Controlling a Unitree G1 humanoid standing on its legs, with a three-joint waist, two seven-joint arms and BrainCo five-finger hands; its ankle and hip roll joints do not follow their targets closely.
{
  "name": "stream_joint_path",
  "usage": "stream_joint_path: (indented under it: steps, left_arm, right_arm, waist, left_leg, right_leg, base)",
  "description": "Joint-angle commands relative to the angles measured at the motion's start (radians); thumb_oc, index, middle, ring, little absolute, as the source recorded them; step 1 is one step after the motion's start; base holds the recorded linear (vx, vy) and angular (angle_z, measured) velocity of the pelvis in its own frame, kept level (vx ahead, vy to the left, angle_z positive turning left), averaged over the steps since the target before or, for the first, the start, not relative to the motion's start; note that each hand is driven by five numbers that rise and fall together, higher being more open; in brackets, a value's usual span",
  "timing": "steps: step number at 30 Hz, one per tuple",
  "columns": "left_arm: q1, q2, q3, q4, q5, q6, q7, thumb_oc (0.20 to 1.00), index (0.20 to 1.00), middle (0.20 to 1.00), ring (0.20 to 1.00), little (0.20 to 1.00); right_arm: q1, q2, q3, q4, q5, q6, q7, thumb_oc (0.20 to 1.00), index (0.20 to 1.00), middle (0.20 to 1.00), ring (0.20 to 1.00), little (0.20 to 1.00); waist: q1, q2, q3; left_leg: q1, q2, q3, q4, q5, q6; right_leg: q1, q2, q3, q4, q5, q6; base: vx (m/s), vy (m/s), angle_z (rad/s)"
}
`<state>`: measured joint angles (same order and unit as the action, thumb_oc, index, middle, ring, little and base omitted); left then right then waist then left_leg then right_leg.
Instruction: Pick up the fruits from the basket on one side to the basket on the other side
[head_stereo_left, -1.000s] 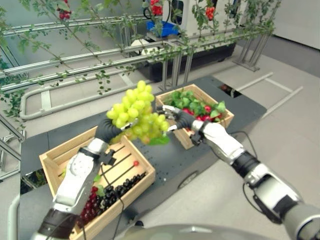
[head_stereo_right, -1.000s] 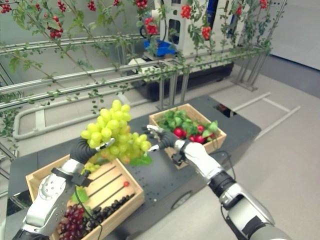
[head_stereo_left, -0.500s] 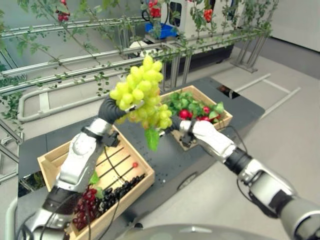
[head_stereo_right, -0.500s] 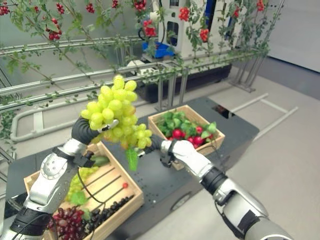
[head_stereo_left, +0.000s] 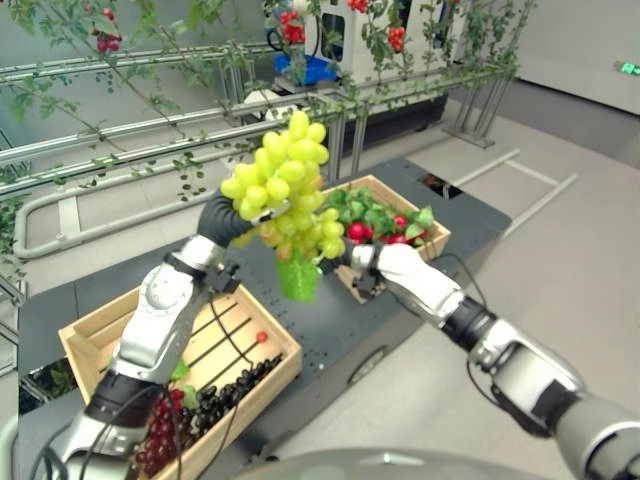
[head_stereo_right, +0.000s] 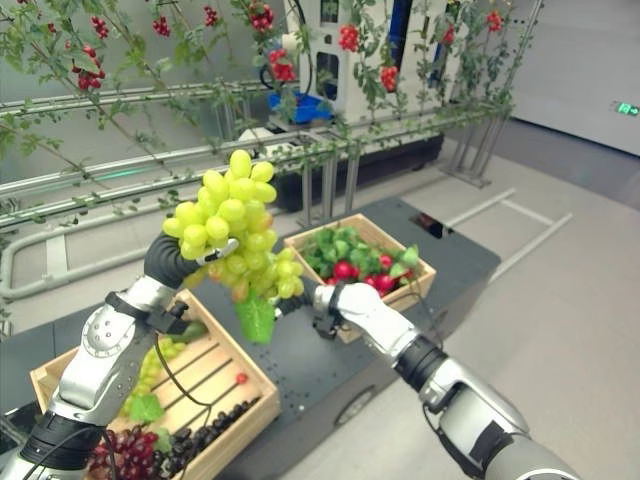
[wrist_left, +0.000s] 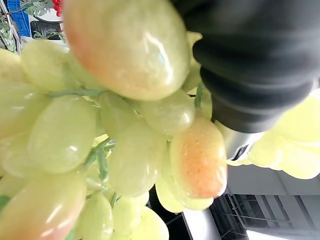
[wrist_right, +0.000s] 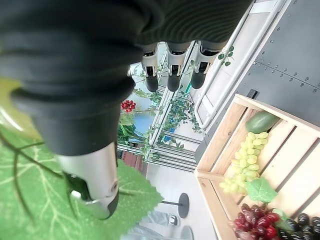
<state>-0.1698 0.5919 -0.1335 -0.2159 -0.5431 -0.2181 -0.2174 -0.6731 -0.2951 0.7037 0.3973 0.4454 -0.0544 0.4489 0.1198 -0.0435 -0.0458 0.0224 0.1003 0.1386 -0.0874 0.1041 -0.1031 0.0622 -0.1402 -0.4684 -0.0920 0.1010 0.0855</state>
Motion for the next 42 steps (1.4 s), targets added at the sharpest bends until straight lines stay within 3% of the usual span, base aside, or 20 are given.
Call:
stream_joint_path:
  steps: [1, 14, 42]
  left_arm:
    - [-0.069, -0.009, 0.006, 0.011, -0.021, -0.05, 0.019, 0.2, 0.2, 0.2, 0.2, 0.2]
    - [-0.04, -0.048, 0.042, 0.037, -0.011, -0.08, 0.044, 0.2, 0.2, 0.2, 0.2, 0.2]
    - [-0.017, -0.092, 0.032, 0.057, -0.015, -0.092, 0.051, 0.2, 0.2, 0.2, 0.2, 0.2]
  right_arm:
    - [-0.032, 0.054, -0.092, -0.004, 0.146, -0.067, -0.045, 1.0, 1.0, 1.0, 1.0, 1.0]
    - [0.079, 0.114, -0.222, -0.06, 0.371, -0.088, -0.057, 1.0, 1.0, 1.0, 1.0, 1.0]
    - [0.107, 0.146, -0.257, -0.15, 0.461, -0.116, -0.064, 1.0, 1.0, 1.0, 1.0, 1.0]
  waist:
    - [0.002, -0.003, -0.044]
    - [-0.001, 0.003, -0.044]
    - [-0.001, -0.004, -0.042]
  left_leg:
    - [0.01, -0.086, 0.038, 0.036, -0.102, 0.042]
    - [0.011, -0.085, 0.043, 0.035, -0.102, 0.041]
    - [0.007, -0.078, 0.052, 0.042, -0.103, 0.041]
  right_leg:
    - [0.023, -0.004, -0.019, 0.012, -0.09, 0.037]
    - [0.023, -0.006, -0.023, 0.013, -0.086, 0.038]
    - [0.016, -0.006, -0.028, 0.016, -0.078, 0.04]
  base:
    - [-0.01, 0.018, -0.04]
    - [0.0, 0.002, -0.01]
    - [0.0, 0.0, -0.01]
